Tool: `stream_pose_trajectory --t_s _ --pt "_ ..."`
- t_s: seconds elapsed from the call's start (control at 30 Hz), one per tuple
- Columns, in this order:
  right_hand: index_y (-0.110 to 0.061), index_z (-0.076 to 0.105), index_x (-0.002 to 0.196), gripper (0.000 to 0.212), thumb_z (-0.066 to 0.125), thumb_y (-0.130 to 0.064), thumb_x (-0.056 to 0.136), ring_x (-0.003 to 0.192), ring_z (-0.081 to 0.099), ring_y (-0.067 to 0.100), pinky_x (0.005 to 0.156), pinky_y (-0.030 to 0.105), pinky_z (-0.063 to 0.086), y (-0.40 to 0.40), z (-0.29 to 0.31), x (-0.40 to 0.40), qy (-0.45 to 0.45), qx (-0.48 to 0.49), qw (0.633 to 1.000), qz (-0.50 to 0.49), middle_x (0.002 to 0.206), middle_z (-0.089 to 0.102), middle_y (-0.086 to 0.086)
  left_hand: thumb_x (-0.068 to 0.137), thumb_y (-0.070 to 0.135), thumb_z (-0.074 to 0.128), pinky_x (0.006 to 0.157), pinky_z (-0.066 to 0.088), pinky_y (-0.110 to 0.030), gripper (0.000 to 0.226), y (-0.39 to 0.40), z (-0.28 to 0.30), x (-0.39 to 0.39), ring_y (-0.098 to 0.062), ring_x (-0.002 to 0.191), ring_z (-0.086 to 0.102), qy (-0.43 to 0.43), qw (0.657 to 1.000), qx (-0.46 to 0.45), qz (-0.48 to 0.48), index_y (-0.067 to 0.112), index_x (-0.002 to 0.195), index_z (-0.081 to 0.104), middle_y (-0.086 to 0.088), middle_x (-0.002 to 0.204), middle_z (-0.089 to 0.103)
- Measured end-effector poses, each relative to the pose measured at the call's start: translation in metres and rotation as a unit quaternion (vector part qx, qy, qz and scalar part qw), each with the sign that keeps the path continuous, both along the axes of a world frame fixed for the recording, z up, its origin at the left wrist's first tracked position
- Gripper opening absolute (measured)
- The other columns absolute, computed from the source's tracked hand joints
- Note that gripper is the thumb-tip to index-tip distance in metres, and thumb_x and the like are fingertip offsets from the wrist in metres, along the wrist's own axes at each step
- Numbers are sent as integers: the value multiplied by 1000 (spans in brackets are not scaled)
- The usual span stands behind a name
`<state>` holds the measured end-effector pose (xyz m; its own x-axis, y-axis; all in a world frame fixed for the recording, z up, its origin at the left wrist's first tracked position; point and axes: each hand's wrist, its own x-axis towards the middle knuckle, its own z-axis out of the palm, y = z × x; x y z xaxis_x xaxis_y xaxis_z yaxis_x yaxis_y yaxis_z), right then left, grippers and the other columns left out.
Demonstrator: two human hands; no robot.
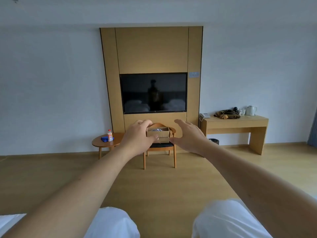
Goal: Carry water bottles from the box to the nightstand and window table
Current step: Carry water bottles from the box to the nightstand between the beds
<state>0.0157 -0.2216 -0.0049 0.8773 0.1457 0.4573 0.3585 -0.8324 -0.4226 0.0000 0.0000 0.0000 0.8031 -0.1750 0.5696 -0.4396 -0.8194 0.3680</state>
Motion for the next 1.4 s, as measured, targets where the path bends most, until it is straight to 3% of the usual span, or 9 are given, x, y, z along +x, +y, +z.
stream_pose_trajectory --t_s 0.13,0.23,0.33,0.63,0.77,0.87,1.03,1.27,1.4 --pt "-32 32 155 78 72 -48 89 116 49 22 82 28 37 -24 10 75 6 2 1000 7 146 53 3 98 42 66 64 28 -10 51 -22 16 72 -7 104 44 4 999 8 33 25 143 52 1 141 54" --pt "-31 34 154 78 74 -47 90 104 42 14 73 21 34 -37 18 132 4 11 1000 12 145 54 4 98 41 66 70 34 -14 50 -40 18 123 -8 106 44 11 999 5 29 24 143 52 1 140 54" --pt "-31 34 154 77 73 -46 90 103 42 13 75 24 35 -43 14 181 12 9 1000 9 144 54 3 98 41 66 85 41 -26 50 -49 13 169 -12 112 45 31 999 10 30 23 143 52 0 140 54" --pt "-30 33 154 78 73 -48 89 105 43 15 82 30 37 -31 -24 340 33 -7 999 4 142 56 3 98 41 66 96 49 -34 53 -34 -18 328 -24 128 51 60 998 20 25 23 146 50 -2 144 53" --pt "-32 33 154 81 76 -47 87 99 44 14 63 16 31 -9 -30 429 31 -16 999 -7 137 57 3 98 42 65 100 53 -39 53 -13 -29 417 -23 125 53 61 998 22 3 23 145 50 -1 143 54" --pt "-33 33 153 80 76 -48 87 95 45 13 60 14 27 11 -25 497 33 -17 999 -19 135 58 2 98 41 65 98 53 -37 54 7 -21 488 -23 124 54 64 998 26 -4 23 146 50 -1 143 54" --pt "-34 32 152 81 73 -54 85 94 43 12 61 13 25 32 -22 601 33 -13 999 -40 133 59 0 98 44 64 92 54 -36 50 38 -5 599 -22 110 59 64 998 25 -9 25 142 52 0 137 55" --pt "-33 32 154 79 72 -50 88 92 44 15 60 15 28 44 -40 731 73 -29 996 -37 133 58 4 98 44 65 96 52 -36 53 51 -28 731 -24 122 54 88 995 38 -15 25 145 50 -2 142 53" --pt "-29 29 157 84 72 -50 89 112 54 25 82 28 40 45 -53 813 76 -29 996 -22 141 55 7 96 45 66 92 53 -34 51 48 -41 816 -24 115 57 83 996 38 -5 25 142 52 -2 140 53"
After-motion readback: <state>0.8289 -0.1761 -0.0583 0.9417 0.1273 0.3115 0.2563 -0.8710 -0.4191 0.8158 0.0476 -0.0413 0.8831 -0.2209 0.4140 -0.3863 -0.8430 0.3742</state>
